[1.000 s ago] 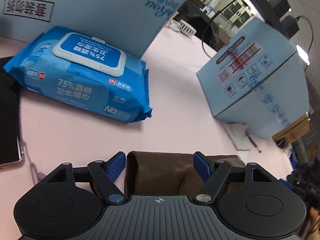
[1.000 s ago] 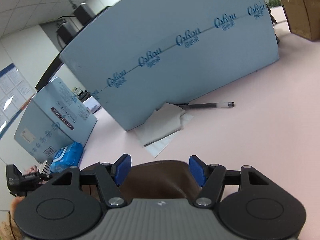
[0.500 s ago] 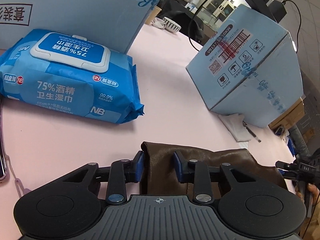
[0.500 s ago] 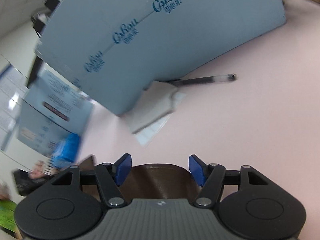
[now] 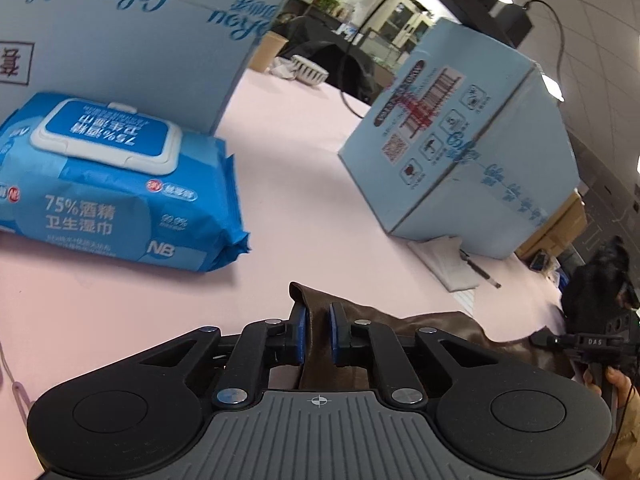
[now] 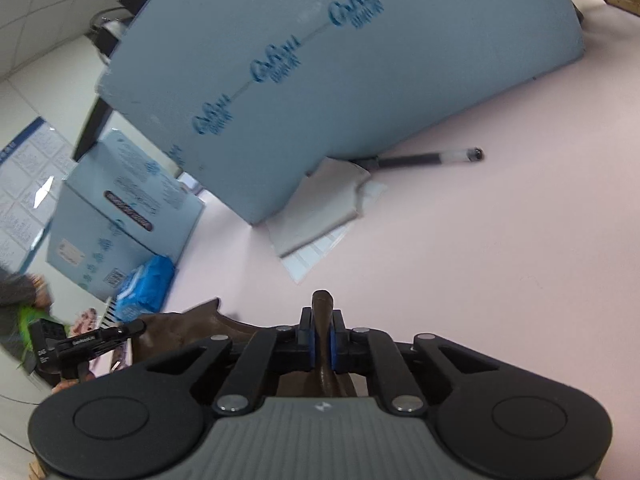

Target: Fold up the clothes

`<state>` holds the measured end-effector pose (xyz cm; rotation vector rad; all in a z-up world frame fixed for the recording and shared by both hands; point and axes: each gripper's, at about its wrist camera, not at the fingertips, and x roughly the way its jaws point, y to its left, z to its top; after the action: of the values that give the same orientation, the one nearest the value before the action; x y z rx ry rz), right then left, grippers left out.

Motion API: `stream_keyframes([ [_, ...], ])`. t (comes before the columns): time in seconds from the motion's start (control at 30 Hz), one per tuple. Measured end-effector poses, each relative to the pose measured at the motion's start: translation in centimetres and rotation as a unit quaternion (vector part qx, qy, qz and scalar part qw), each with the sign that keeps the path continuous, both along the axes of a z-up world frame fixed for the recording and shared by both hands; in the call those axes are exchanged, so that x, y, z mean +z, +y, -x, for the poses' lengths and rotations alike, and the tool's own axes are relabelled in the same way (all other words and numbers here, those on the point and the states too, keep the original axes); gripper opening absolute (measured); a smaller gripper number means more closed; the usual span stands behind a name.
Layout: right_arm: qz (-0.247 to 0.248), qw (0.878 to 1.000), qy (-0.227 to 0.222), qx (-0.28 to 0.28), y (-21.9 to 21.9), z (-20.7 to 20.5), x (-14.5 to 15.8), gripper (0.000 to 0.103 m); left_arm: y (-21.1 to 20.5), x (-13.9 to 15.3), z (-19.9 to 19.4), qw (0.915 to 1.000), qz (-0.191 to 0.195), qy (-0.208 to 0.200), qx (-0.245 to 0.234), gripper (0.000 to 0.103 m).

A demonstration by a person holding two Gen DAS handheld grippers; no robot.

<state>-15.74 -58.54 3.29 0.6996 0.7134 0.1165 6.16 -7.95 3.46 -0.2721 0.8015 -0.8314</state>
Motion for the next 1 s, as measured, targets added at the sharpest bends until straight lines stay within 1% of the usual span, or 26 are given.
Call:
stream_keyframes([
  [0.17, -0.012, 0.999, -0.052, 0.002, 0.0, 1.9, 1.4, 0.006, 1.1, 1.2, 1.3, 0.9985, 0.047, -0.020, -0.019, 0.009],
  [0.2, -0.022, 0.997, -0.072, 0.007, -0.1, 2.8, 1.8, 0.006, 1.5, 1.5, 1.9, 0.9981, 0.051, -0.026, -0.023, 0.009],
  [0.3, -0.030, 0.993, -0.113, 0.023, 0.3, 5.1, 2.7, 0.006, 2.5, 2.0, 3.3, 0.9965, 0.063, -0.040, -0.037, 0.009],
  [0.43, -0.017, 0.989, -0.141, 0.029, 1.0, 8.8, 3.0, 0.006, 5.3, 2.3, 6.8, 0.9941, 0.077, -0.055, -0.053, 0.009],
  [0.5, -0.006, 0.989, -0.143, 0.027, 1.3, 10.3, 2.7, 0.006, 6.6, 1.9, 8.6, 0.9936, 0.078, -0.058, -0.058, 0.009],
  [0.63, 0.014, 0.990, -0.137, 0.024, 2.1, 13.3, 1.7, 0.006, 8.6, 0.0, 10.5, 0.9964, 0.061, -0.036, -0.047, 0.009],
  [0.67, 0.034, 0.991, -0.131, 0.018, 2.4, 14.1, 1.4, 0.006, 9.0, -0.5, 10.5, 0.9971, 0.059, -0.028, -0.039, 0.009],
  [0.7, 0.039, 0.991, -0.127, 0.015, 2.6, 14.8, 0.9, 0.006, 9.3, -0.7, 10.3, 0.9975, 0.060, -0.022, -0.031, 0.009],
  [0.73, 0.031, 0.991, -0.126, 0.013, 2.6, 15.0, 0.5, 0.006, 9.6, -0.9, 10.1, 0.9977, 0.061, -0.017, -0.024, 0.009],
  [0.77, 0.017, 0.992, -0.125, 0.010, 2.4, 15.2, 0.2, 0.006, 9.7, -0.6, 9.5, 0.9970, 0.074, -0.013, -0.018, 0.009],
  [0.8, 0.013, 0.993, -0.120, 0.002, 2.2, 15.0, 0.1, 0.006, 9.7, -0.2, 8.9, 0.9961, 0.087, -0.009, -0.013, 0.009],
  [0.87, 0.021, 0.993, -0.113, -0.005, 1.8, 14.5, 0.3, 0.006, 8.1, 1.2, 7.6, 0.9966, 0.077, -0.019, -0.023, 0.011],
  [0.9, 0.022, 0.994, -0.109, -0.008, 1.5, 14.0, 0.4, 0.006, 6.1, 2.2, 6.5, 0.9981, 0.049, -0.029, -0.024, 0.019],
  [0.93, 0.024, 0.994, -0.106, -0.011, 1.2, 13.5, 0.5, 0.006, 5.3, 2.4, 6.1, 0.9984, 0.039, -0.032, -0.026, 0.027],
  [0.97, 0.023, 0.994, -0.106, -0.008, 1.2, 13.2, 0.5, 0.006, 3.6, 2.7, 5.2, 0.9985, 0.024, -0.036, -0.033, 0.030],
  [1.0, 0.022, 0.994, -0.105, -0.006, 1.2, 13.0, 0.5, 0.006, 2.5, 2.8, 4.4, 0.9986, 0.022, -0.032, -0.035, 0.036],
])
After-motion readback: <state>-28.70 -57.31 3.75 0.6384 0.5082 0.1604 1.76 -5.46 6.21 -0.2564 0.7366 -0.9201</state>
